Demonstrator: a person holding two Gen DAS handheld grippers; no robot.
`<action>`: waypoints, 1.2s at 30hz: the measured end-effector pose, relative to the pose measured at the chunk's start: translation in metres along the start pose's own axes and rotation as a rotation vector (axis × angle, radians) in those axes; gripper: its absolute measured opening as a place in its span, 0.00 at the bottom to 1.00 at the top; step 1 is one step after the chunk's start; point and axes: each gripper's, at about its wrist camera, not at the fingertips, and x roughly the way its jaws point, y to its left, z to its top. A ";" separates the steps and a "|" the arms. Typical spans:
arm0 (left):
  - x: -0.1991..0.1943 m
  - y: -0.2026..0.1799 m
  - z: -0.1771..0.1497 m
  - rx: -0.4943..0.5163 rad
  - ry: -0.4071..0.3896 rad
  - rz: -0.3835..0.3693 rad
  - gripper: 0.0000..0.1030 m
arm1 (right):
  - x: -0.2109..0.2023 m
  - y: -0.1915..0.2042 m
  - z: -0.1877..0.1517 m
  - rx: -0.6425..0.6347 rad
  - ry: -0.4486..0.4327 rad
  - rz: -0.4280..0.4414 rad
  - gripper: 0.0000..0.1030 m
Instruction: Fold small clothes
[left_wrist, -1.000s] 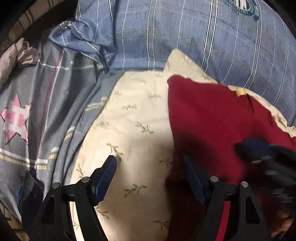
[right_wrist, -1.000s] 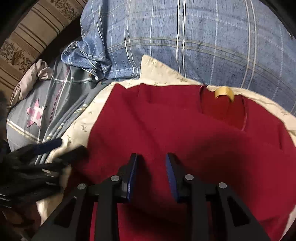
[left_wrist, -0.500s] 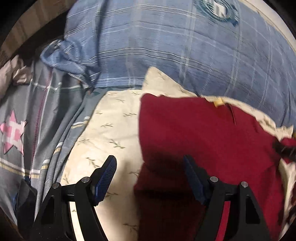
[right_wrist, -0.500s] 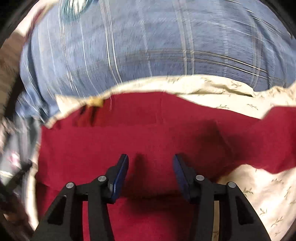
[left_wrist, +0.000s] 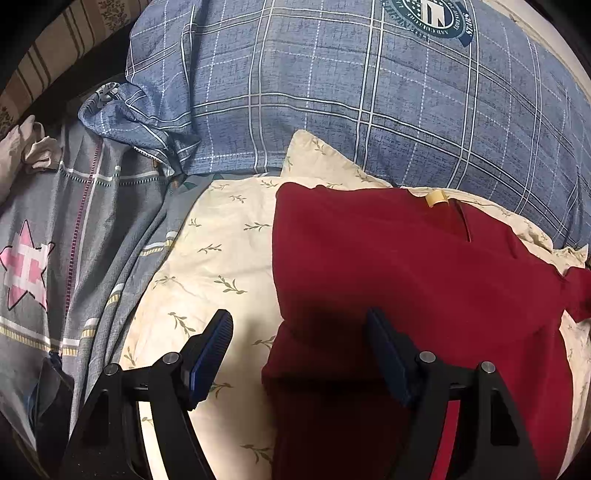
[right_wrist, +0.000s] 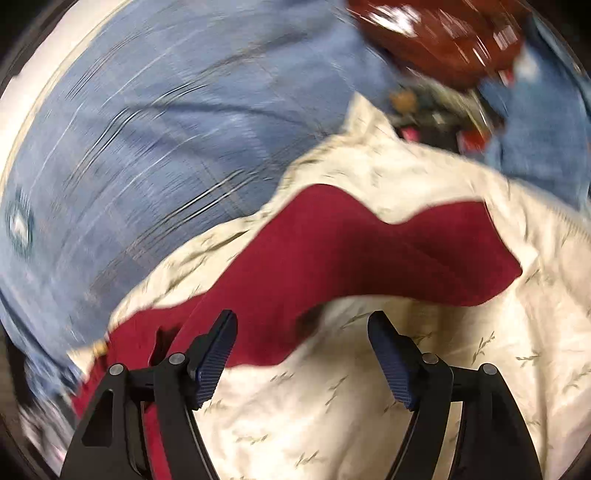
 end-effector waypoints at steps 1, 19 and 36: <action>0.001 -0.001 0.000 0.004 0.000 0.003 0.71 | 0.007 -0.007 0.005 0.044 -0.002 0.024 0.74; -0.016 0.029 0.005 -0.106 -0.050 -0.023 0.71 | -0.106 0.122 0.006 -0.405 -0.315 0.155 0.05; -0.020 0.045 0.010 -0.151 -0.052 -0.071 0.71 | 0.002 0.255 -0.190 -0.838 0.139 0.327 0.66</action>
